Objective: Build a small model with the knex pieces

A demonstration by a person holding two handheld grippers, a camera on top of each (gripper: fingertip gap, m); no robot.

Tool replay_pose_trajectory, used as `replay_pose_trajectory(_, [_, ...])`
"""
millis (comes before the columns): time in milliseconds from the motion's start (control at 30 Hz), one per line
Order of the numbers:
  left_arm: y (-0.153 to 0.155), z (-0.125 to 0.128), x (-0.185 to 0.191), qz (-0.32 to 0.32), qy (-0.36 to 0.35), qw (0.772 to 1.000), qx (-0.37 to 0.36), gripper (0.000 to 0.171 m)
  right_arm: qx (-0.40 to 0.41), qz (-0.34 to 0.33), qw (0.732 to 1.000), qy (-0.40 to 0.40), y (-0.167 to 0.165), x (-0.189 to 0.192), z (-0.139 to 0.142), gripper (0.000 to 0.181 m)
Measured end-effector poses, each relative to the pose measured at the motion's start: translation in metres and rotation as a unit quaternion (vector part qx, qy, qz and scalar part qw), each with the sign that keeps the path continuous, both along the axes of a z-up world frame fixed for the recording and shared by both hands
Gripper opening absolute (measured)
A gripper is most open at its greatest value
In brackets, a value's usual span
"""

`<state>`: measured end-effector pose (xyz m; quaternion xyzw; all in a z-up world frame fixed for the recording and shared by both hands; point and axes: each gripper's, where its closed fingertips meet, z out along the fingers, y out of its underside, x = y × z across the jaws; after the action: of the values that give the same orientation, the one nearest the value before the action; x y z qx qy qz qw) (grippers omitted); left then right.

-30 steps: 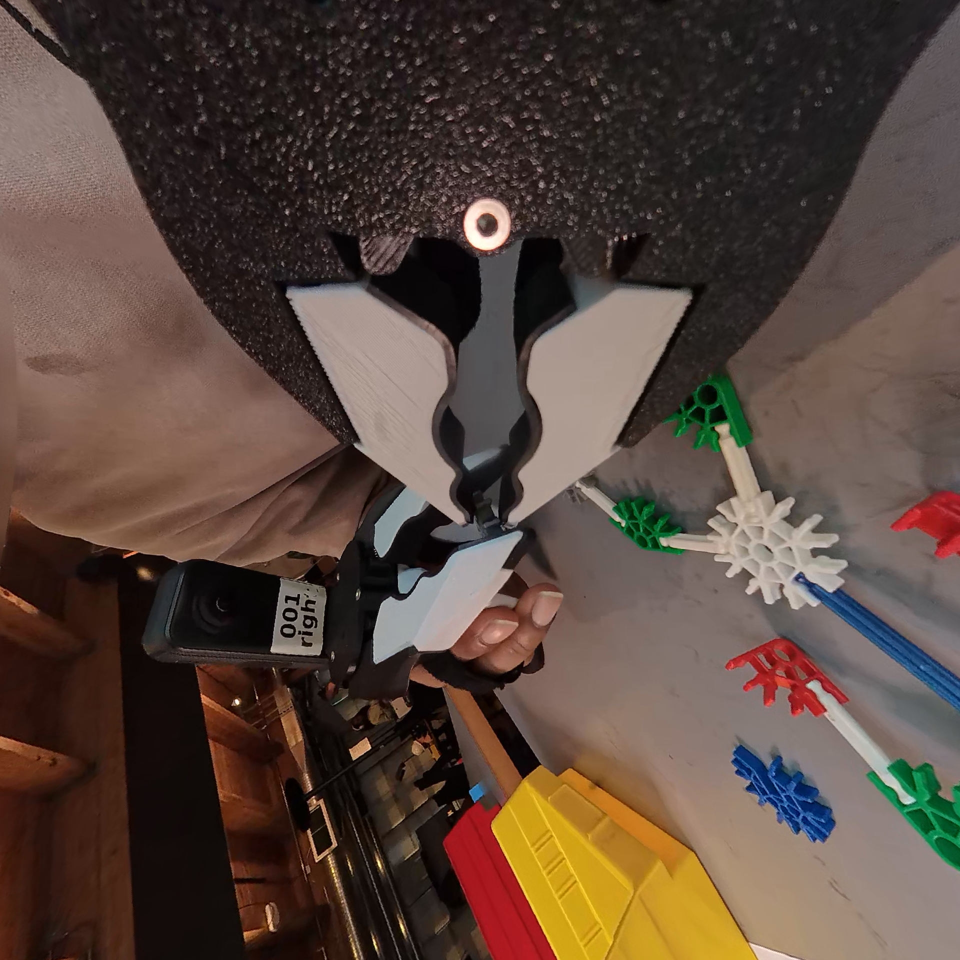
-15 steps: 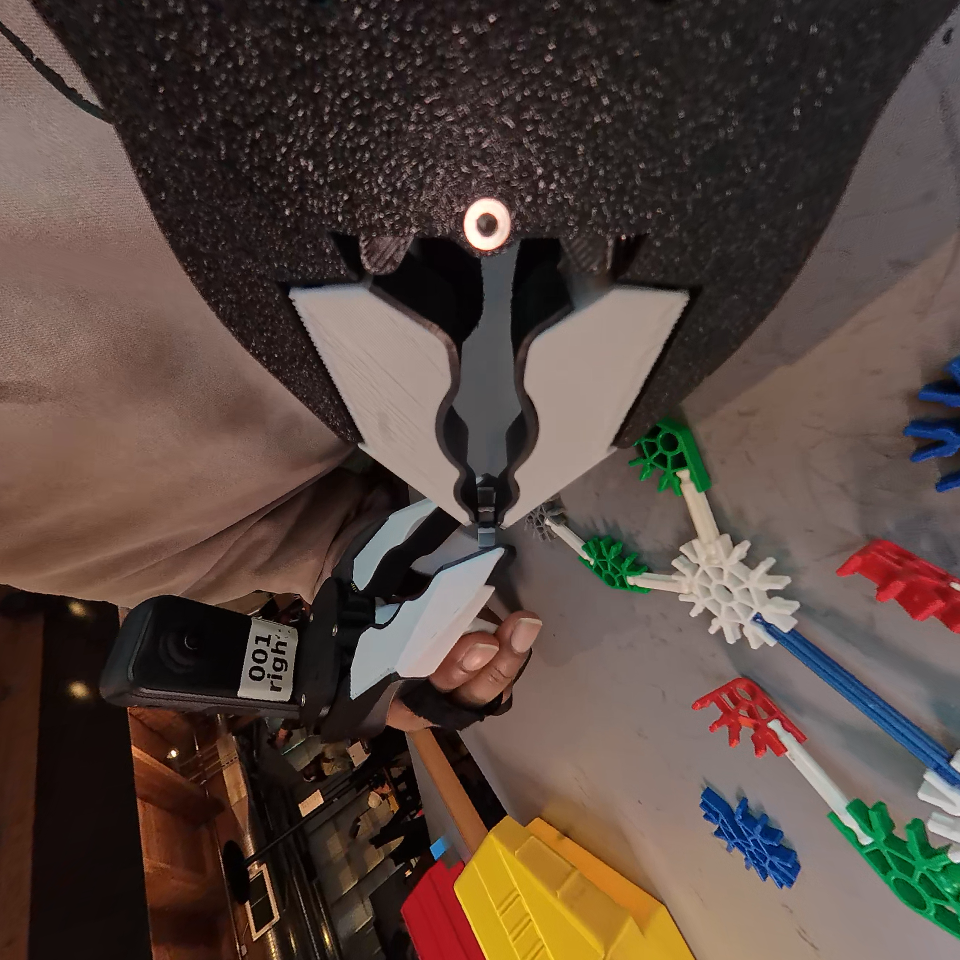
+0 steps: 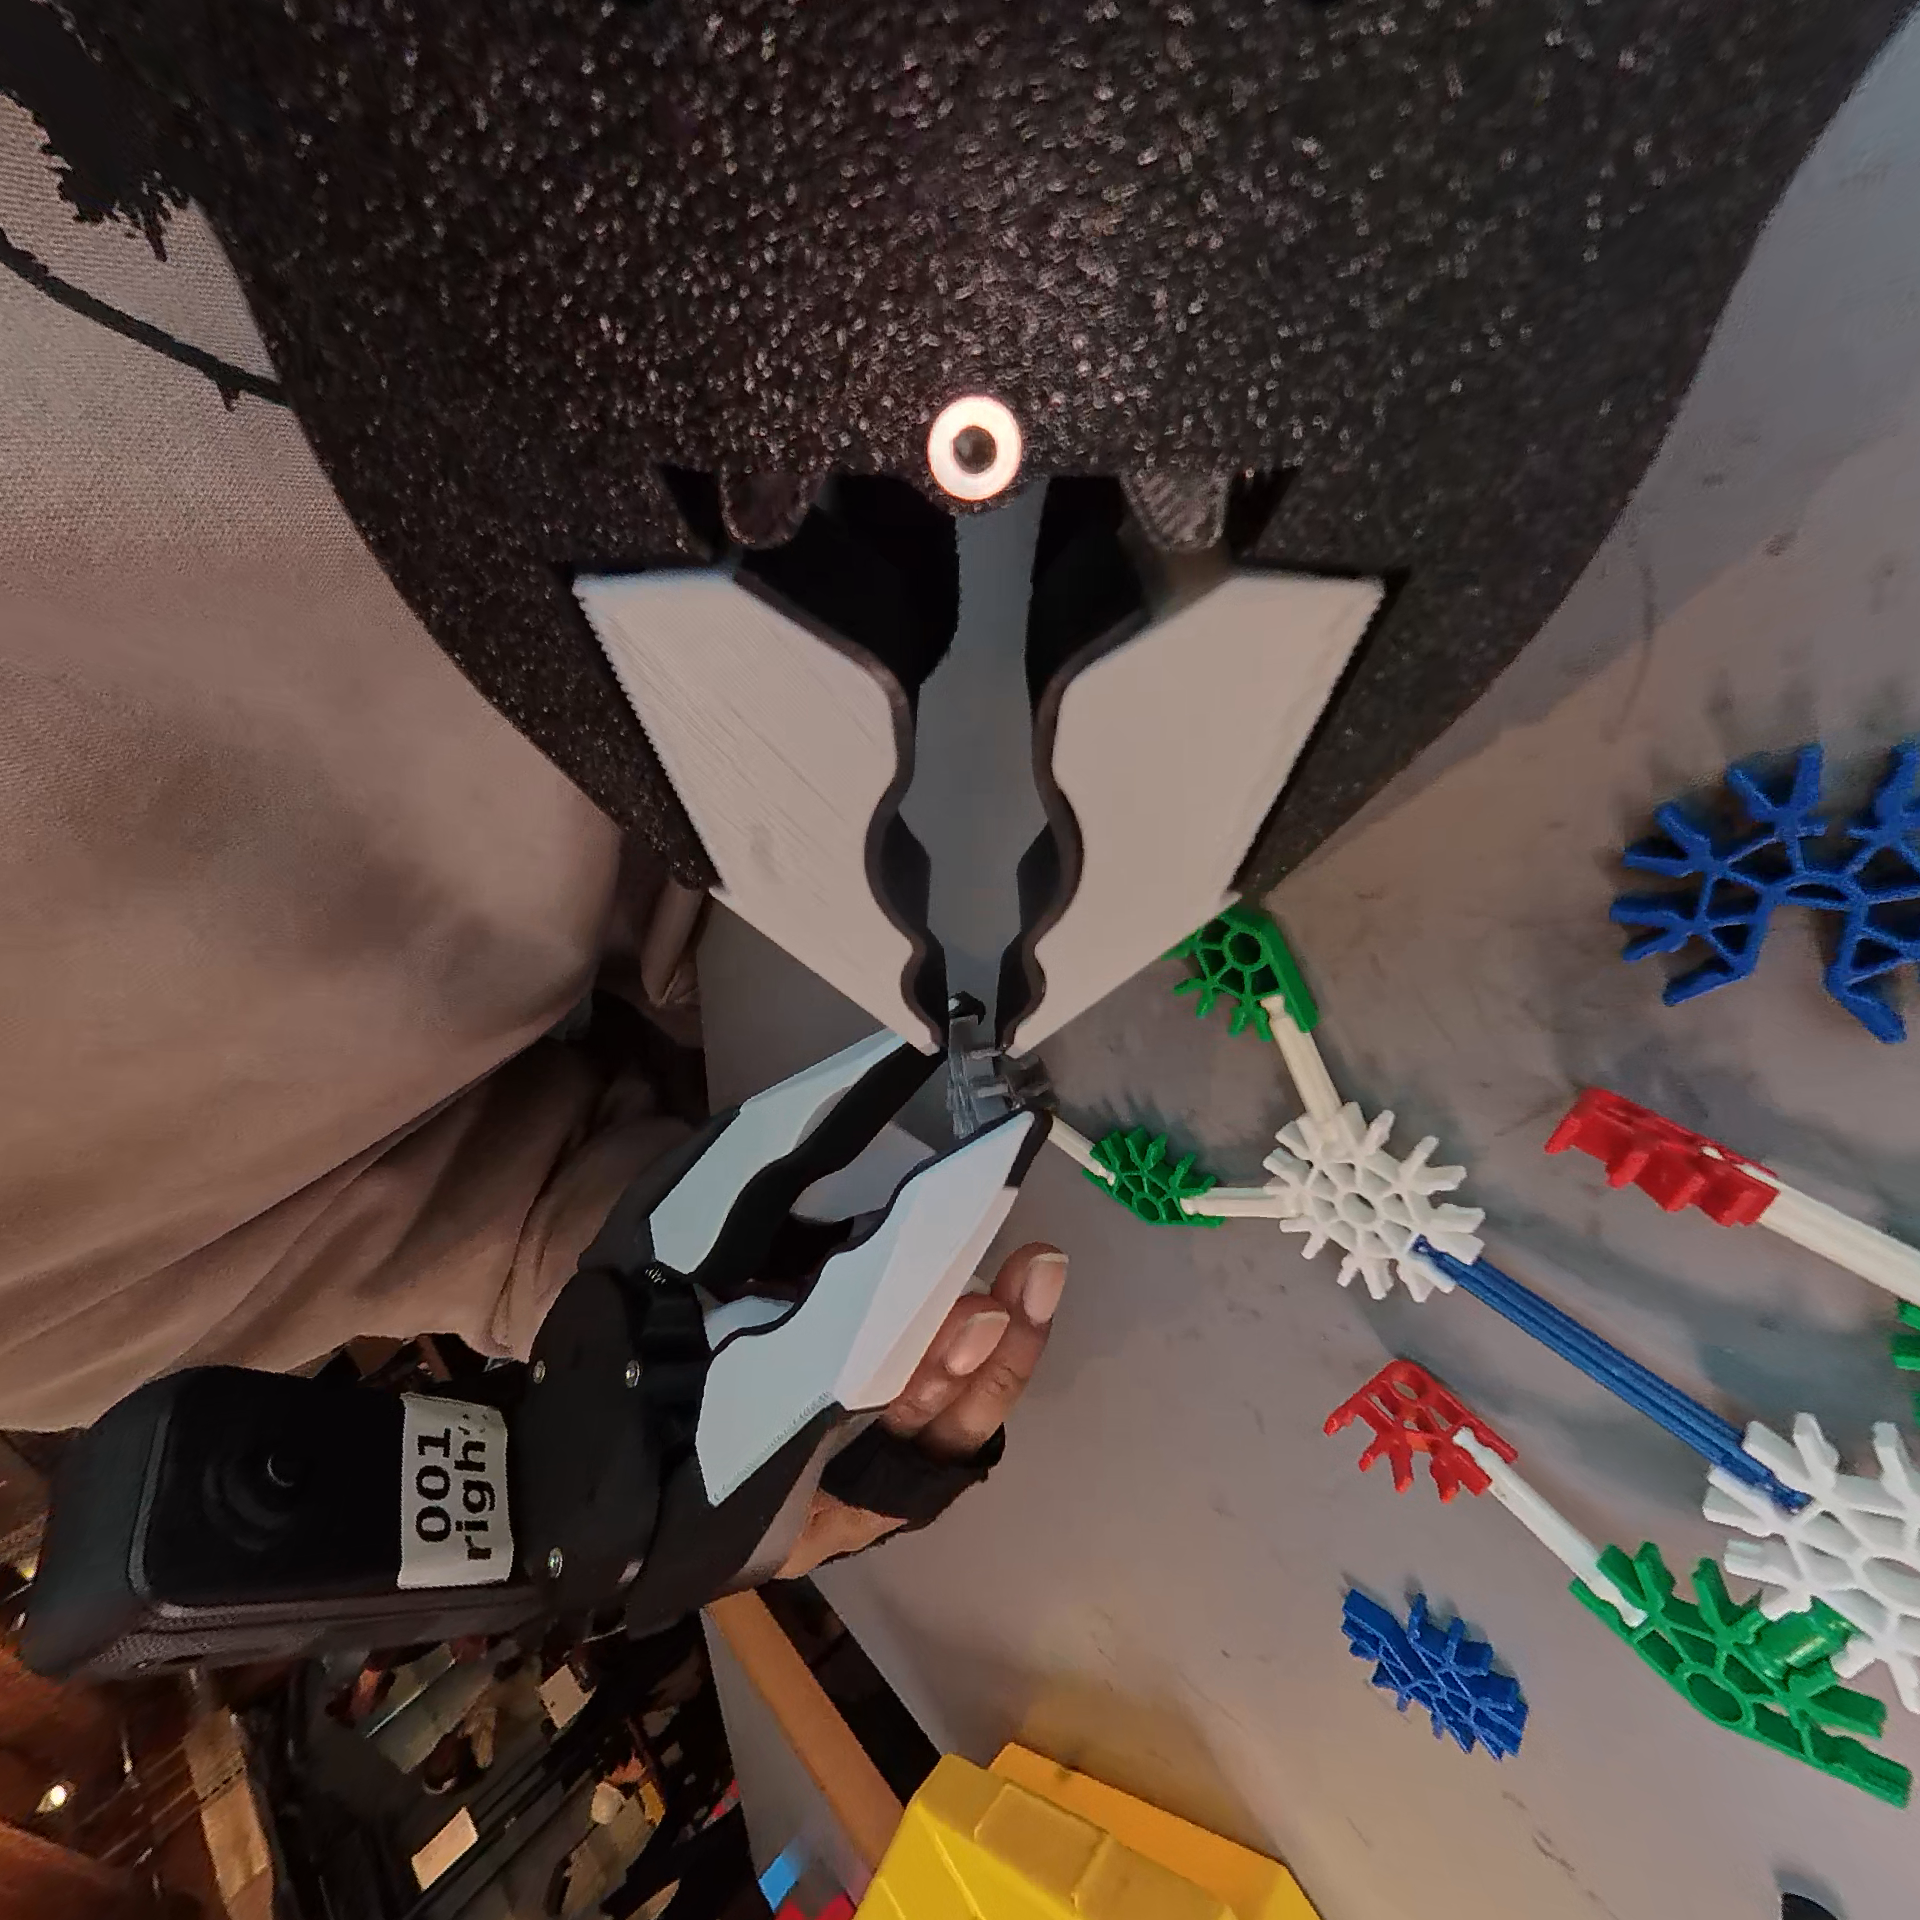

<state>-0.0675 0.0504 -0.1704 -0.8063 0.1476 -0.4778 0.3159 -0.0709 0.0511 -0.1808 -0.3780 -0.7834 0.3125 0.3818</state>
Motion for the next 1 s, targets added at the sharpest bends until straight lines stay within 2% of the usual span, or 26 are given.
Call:
replay_pose_trajectory(367, [-0.024,-0.023,-0.004,-0.062,0.093,0.994,-0.019,0.006,0.011,0.018,0.998,-0.065,-0.026,-0.009,-0.019,0.023])
replay_pose_trajectory(667, [-0.034,-0.028,-0.010,-0.081,0.071,0.992,-0.064,0.005,0.020,0.026,0.997,-0.068,-0.028,-0.009,-0.017,0.026])
replay_pose_trajectory(833, [-0.038,-0.030,-0.008,-0.091,0.067,0.991,-0.074,0.004,0.029,0.033,0.995,-0.092,-0.029,-0.002,-0.024,0.022])
replay_pose_trajectory(1000, [-0.039,-0.033,-0.010,-0.094,0.094,0.989,-0.062,0.005,0.013,0.028,0.993,-0.113,-0.032,-0.001,-0.028,0.020])
